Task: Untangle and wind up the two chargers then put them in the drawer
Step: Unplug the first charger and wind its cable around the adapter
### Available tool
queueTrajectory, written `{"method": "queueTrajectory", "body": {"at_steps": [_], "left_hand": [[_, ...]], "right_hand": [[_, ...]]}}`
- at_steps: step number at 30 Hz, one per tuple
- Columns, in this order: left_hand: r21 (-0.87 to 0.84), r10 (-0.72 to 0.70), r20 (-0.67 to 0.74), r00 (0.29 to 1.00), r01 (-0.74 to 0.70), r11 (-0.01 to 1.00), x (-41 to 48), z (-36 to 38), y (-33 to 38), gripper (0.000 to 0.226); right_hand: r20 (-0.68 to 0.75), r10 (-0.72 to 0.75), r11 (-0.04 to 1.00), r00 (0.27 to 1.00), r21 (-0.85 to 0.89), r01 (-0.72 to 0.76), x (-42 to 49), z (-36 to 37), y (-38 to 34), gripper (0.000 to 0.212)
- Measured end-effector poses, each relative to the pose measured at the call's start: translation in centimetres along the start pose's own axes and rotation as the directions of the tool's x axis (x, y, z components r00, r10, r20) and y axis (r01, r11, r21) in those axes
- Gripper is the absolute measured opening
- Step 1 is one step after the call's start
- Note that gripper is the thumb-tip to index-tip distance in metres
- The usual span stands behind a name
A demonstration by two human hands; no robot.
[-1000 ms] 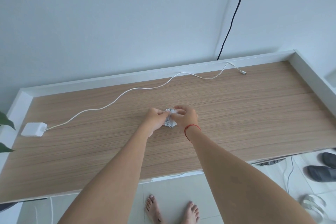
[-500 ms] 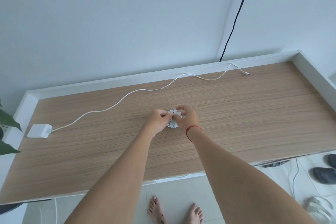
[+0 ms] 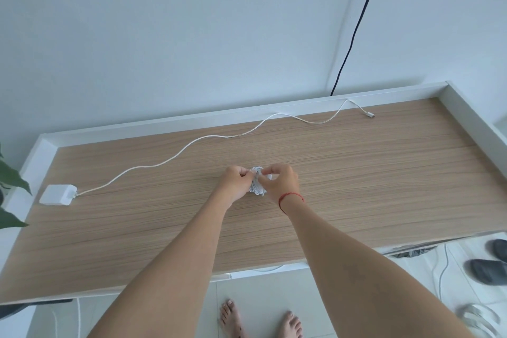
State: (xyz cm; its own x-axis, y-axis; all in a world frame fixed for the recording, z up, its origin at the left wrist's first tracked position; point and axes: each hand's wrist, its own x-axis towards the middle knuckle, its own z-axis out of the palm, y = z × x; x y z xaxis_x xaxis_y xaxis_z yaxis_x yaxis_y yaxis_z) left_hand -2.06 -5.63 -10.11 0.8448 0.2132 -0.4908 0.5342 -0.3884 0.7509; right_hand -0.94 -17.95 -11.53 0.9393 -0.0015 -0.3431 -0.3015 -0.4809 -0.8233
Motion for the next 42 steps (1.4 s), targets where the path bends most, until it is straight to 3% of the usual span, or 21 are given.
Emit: {"method": "queueTrajectory", "body": {"at_steps": [5, 11, 23, 30, 37, 42], "left_hand": [[0.040, 0.010, -0.005, 1.000, -0.010, 0.999, 0.3, -0.2, 0.0, 0.022], [0.023, 0.080, -0.039, 0.996, -0.079, 0.997, 0.6, -0.2, -0.1, 0.019], [0.003, 0.103, -0.048, 0.993, -0.103, 0.995, 0.3, -0.3, -0.1, 0.013], [-0.007, 0.130, -0.052, 0.990, -0.131, 0.991, 0.3, -0.6, -1.0, 0.016], [0.087, 0.182, -0.044, 0.982, -0.177, 0.980, 0.8, -0.9, -1.2, 0.020], [0.133, 0.206, -0.028, 0.978, -0.200, 0.971, 0.8, -1.0, -0.9, 0.022]], "right_hand": [[0.003, -0.021, 1.000, 1.000, -0.011, 0.021, -0.2, 0.1, -0.1, 0.018], [-0.103, 0.048, 0.998, 0.994, -0.047, -0.053, -0.2, 1.1, 0.4, 0.023], [0.089, 0.021, 0.994, 0.996, 0.101, -0.030, 0.1, -0.8, 0.3, 0.013], [0.073, 0.032, 0.993, 0.997, 0.109, -0.040, 0.5, 0.1, 0.6, 0.004], [0.099, 0.139, 0.988, 0.985, 0.058, -0.146, 1.6, 0.6, 0.1, 0.023], [0.103, 0.178, 0.980, 0.979, 0.068, -0.185, 1.9, 0.4, -0.2, 0.022]]}}
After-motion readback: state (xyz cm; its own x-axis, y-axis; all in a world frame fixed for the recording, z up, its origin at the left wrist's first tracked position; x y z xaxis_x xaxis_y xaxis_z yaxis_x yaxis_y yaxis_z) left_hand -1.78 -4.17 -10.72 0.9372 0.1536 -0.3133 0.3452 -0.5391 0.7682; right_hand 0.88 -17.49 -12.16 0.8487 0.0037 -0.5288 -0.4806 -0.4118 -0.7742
